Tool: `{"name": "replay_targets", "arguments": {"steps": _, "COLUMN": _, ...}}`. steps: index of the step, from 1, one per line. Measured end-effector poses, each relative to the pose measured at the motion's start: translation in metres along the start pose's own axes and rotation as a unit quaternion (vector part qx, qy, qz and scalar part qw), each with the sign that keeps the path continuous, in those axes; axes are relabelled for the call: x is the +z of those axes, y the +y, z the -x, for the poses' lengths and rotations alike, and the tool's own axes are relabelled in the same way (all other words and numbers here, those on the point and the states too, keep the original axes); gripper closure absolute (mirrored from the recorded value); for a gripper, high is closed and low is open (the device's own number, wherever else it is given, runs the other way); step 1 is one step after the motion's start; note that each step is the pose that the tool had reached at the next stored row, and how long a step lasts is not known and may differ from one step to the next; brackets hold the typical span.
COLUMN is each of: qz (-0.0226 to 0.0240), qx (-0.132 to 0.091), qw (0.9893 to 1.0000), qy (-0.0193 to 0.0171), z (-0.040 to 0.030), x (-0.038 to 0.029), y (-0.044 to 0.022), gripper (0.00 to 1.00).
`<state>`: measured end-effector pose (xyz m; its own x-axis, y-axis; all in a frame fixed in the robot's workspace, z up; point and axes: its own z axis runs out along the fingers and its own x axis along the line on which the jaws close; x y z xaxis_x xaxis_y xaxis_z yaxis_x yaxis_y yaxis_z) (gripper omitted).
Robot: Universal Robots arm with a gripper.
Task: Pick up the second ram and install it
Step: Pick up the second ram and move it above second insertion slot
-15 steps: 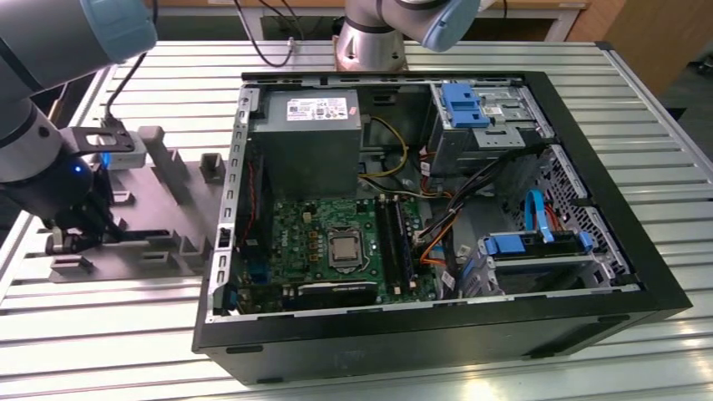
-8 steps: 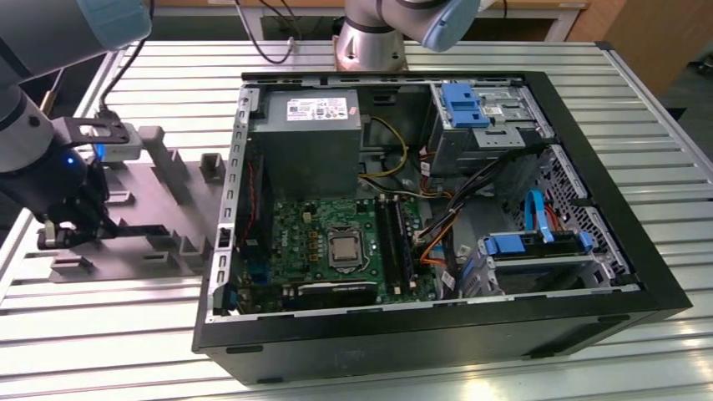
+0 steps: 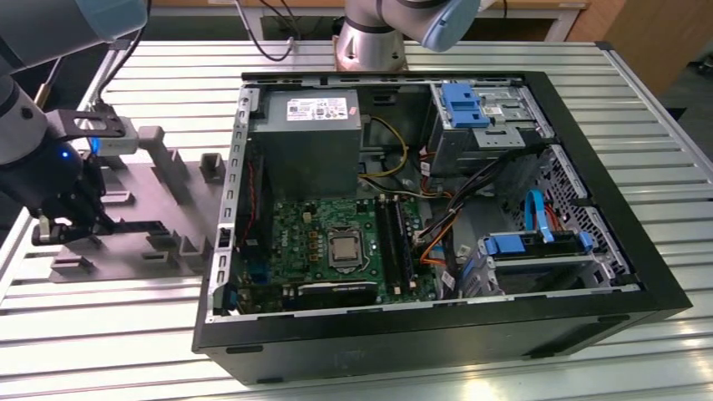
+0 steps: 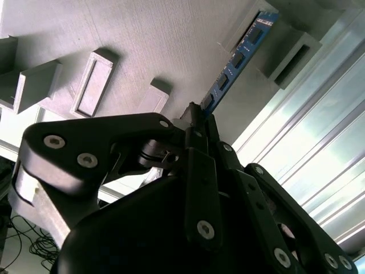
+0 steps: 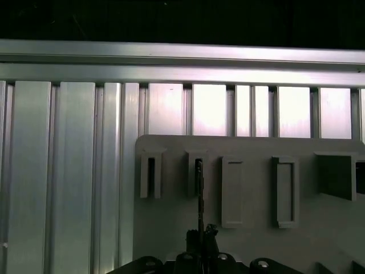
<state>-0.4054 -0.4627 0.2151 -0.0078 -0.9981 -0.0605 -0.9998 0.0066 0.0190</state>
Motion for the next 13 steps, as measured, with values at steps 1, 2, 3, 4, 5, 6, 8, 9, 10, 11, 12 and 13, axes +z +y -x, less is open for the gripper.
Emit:
{"name": "replay_targets", "arguments": {"steps": 1, "qz": 0.0001, "qx": 0.000, "qw": 1.0000, "qy": 0.0001, "z": 0.0000, "x": -0.0004, "y": 0.0000, "gripper": 0.86}}
{"name": "replay_targets", "arguments": {"steps": 2, "qz": 0.0001, "qx": 0.000, "qw": 1.0000, "qy": 0.0001, "z": 0.0000, "x": -0.0007, "y": 0.0000, "gripper": 0.86}}
{"name": "replay_targets", "arguments": {"steps": 3, "qz": 0.0001, "qx": 0.000, "qw": 1.0000, "qy": 0.0001, "z": 0.0000, "x": -0.0008, "y": 0.0001, "gripper": 0.86}}
{"name": "replay_targets", "arguments": {"steps": 4, "qz": 0.0001, "qx": 0.000, "qw": 1.0000, "qy": 0.0001, "z": 0.0000, "x": -0.0009, "y": 0.0001, "gripper": 0.86}}
{"name": "replay_targets", "arguments": {"steps": 5, "qz": 0.0001, "qx": 0.000, "qw": 1.0000, "qy": 0.0001, "z": 0.0001, "x": -0.0011, "y": 0.0001, "gripper": 0.86}}
{"name": "replay_targets", "arguments": {"steps": 6, "qz": 0.0002, "qx": 0.000, "qw": 1.0000, "qy": 0.0001, "z": 0.0001, "x": -0.0014, "y": 0.0001, "gripper": 0.86}}
{"name": "replay_targets", "arguments": {"steps": 8, "qz": 0.0003, "qx": 0.000, "qw": 1.0000, "qy": 0.0002, "z": 0.0001, "x": -0.0024, "y": 0.0001, "gripper": 0.86}}
{"name": "replay_targets", "arguments": {"steps": 9, "qz": 0.0001, "qx": 0.000, "qw": 1.0000, "qy": 0.0001, "z": 0.0001, "x": -0.0028, "y": 0.0001, "gripper": 0.86}}
{"name": "replay_targets", "arguments": {"steps": 10, "qz": 0.0002, "qx": 0.000, "qw": 1.0000, "qy": 0.0001, "z": 0.0002, "x": -0.0034, "y": 0.0001, "gripper": 0.86}}
{"name": "replay_targets", "arguments": {"steps": 11, "qz": 0.0002, "qx": 0.000, "qw": 1.0000, "qy": 0.0001, "z": 0.0002, "x": -0.0041, "y": 0.0001, "gripper": 0.86}}
{"name": "replay_targets", "arguments": {"steps": 12, "qz": 0.0001, "qx": 0.000, "qw": 1.0000, "qy": 0.0001, "z": 0.0003, "x": -0.0046, "y": 0.0001, "gripper": 0.86}}
{"name": "replay_targets", "arguments": {"steps": 13, "qz": 0.0001, "qx": 0.000, "qw": 1.0000, "qy": 0.0001, "z": 0.0003, "x": -0.0053, "y": 0.0001, "gripper": 0.86}}
